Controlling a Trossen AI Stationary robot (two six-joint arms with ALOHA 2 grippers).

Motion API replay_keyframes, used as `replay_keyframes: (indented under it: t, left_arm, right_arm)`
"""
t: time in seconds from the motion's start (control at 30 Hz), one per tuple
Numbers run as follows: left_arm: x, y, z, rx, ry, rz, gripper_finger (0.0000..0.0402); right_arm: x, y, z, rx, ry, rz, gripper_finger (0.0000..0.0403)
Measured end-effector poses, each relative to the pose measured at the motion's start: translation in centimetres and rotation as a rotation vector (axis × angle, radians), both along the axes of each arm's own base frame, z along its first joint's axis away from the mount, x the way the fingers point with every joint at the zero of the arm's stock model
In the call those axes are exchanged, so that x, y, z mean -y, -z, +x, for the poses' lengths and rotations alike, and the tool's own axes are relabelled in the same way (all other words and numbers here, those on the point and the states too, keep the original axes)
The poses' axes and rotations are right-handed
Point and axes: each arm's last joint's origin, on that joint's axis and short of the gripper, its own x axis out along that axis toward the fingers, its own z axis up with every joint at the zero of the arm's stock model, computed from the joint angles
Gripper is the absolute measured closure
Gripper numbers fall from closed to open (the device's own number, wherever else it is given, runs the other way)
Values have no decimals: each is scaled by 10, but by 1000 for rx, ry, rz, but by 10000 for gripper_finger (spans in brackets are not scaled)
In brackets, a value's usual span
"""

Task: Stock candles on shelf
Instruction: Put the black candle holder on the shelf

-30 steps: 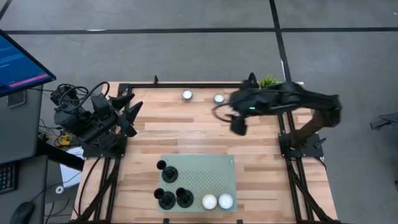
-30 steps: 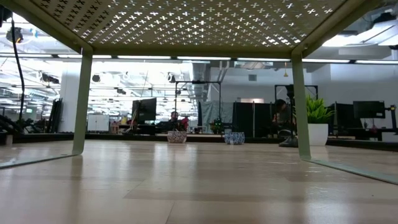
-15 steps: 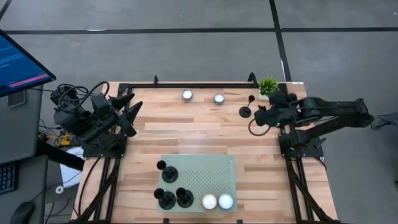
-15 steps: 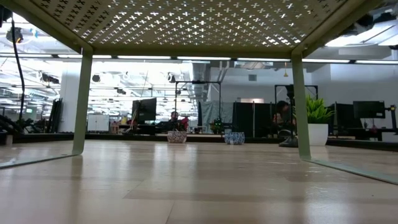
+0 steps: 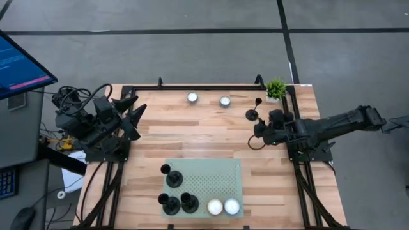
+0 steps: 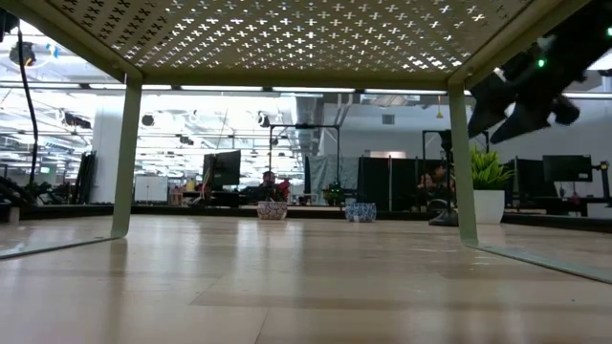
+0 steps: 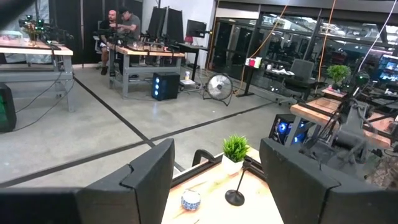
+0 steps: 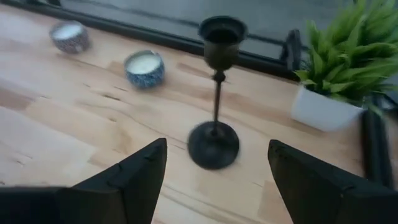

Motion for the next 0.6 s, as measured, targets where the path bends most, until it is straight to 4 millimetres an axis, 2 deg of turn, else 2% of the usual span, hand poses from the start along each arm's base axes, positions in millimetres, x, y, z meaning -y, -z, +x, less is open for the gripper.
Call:
replay_keyframes:
  t: [0.3,0.6]
  left_arm:
    - [0,0,0,-36,0,39,164]
    - [0,0,0,-38,0,42,164]
  right_arm:
    - [1,52,-12,82,-103,-41,132]
    - [19,72,-18,43,-86,-141,132]
